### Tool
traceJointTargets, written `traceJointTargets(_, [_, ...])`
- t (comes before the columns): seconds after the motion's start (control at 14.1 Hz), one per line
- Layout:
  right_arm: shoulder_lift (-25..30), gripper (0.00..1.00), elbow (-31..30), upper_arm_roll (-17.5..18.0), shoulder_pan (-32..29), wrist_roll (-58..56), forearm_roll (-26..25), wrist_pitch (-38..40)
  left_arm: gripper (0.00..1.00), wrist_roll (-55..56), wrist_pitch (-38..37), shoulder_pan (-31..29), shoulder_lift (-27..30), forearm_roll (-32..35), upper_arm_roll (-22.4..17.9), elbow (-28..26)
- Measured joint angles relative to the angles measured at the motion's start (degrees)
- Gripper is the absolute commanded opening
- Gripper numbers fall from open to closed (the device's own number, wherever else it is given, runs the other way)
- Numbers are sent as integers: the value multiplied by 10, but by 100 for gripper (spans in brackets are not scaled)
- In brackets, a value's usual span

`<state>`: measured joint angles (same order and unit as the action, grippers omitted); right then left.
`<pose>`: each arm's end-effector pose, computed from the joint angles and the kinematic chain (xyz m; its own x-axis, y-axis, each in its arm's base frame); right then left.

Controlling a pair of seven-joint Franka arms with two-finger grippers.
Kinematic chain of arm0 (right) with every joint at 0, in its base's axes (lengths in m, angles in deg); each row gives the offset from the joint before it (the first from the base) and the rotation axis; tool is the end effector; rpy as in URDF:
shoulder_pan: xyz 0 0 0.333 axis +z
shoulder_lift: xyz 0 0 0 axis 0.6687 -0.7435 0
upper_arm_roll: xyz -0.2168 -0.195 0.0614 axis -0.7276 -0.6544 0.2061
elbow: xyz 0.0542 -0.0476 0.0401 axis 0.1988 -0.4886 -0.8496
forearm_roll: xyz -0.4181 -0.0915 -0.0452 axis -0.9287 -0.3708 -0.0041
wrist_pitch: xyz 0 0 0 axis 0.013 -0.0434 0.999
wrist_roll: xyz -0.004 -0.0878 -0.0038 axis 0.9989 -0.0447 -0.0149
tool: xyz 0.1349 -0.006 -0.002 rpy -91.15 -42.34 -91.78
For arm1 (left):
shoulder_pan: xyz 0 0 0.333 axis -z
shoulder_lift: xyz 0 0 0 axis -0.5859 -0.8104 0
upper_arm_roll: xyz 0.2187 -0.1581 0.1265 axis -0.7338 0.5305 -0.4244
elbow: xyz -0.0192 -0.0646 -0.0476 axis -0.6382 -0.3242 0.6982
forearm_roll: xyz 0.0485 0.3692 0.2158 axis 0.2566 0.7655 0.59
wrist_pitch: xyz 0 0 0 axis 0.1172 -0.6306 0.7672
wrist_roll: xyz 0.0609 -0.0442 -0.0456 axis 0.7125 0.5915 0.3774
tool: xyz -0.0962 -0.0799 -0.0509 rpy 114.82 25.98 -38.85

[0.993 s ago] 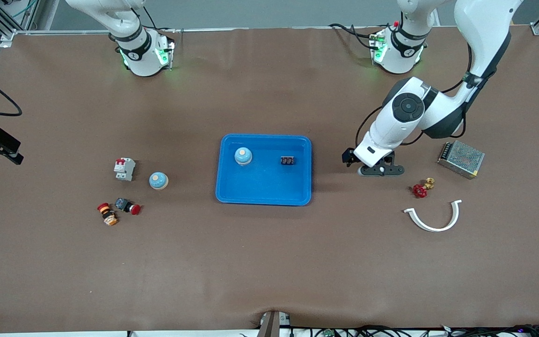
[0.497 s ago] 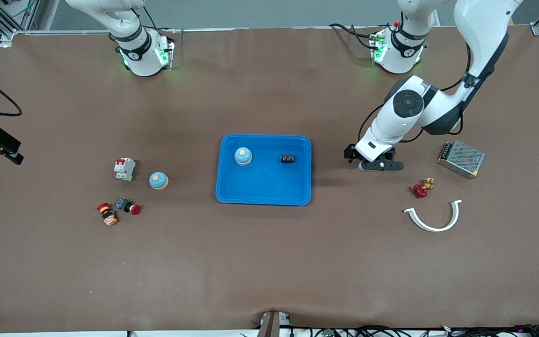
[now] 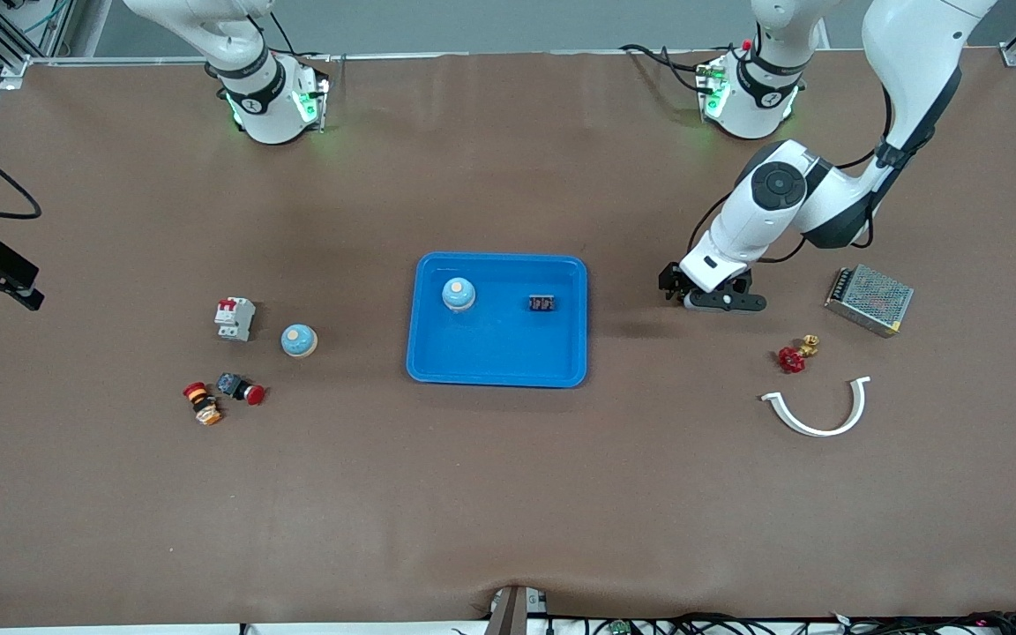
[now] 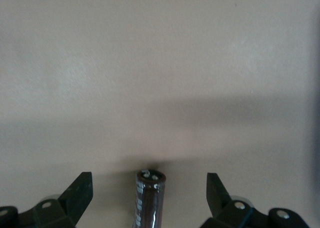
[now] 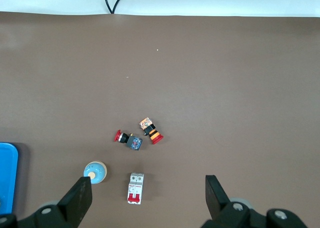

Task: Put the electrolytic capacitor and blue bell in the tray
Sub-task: 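Lower the left gripper onto the second brown capacitor and close it, then grasp the second blue bell with the right gripper while the left gripper lifts capacitor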

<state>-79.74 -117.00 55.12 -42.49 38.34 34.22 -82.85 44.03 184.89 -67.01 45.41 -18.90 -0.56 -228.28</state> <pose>0.6302 -0.0621 0.5587 0.9784 0.0178 0.2061 0.0120 -0.9995 0.0292 0.4602 -0.2051 0.1410 0.9950 -0.0818 0.0581 -0.0850 -0.9949 0.0542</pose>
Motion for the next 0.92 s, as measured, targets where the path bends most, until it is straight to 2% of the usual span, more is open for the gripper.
traceJointTargets(0.57, [-34,100,-3,4,30,0,0,23,100,13,12,-1,0,98,0,-28])
traceJointTargets(0.78, [-79,100,-10,6,55,0,1,20,100,13,19,-1,0,102,0,-32])
traceJointTargets(0.92, [-124,100,-26,7,76,1,10,-20,100,13,22,-3,-2,110,0,-35])
